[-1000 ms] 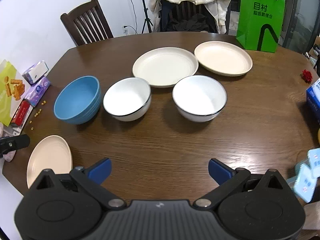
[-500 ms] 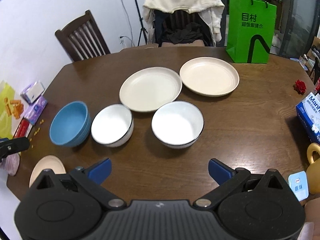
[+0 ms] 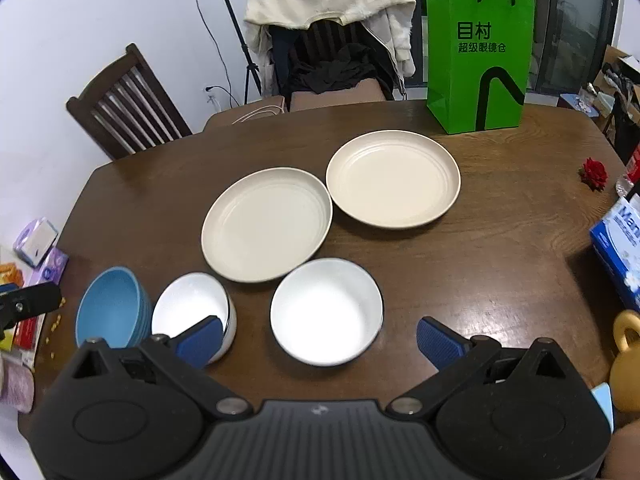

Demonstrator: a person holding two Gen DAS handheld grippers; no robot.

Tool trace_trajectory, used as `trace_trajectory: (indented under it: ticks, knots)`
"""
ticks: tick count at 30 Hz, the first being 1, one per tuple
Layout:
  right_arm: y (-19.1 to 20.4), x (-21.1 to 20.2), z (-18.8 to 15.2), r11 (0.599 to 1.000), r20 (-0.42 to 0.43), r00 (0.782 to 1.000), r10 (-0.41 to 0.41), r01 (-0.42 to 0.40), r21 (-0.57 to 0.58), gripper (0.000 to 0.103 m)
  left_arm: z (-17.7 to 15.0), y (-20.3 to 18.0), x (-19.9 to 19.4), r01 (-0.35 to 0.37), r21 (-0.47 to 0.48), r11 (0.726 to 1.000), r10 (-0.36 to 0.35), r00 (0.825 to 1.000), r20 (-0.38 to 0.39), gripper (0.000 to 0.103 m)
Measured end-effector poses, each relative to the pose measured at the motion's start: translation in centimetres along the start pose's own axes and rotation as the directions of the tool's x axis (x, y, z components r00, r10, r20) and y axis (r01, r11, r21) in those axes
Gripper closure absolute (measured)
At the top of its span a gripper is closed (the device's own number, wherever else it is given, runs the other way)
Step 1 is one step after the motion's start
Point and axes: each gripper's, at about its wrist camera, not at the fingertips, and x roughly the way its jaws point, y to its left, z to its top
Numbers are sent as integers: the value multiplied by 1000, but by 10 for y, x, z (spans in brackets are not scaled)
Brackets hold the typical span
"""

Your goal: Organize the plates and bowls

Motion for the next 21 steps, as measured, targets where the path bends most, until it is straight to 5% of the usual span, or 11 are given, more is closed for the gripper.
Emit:
trace_trajectory:
  ticks: [21]
  knots:
    - [-2, 111, 75, 998, -75, 997, -16, 20, 52, 0, 69, 14, 126, -34, -9, 999, 33, 995, -98, 0]
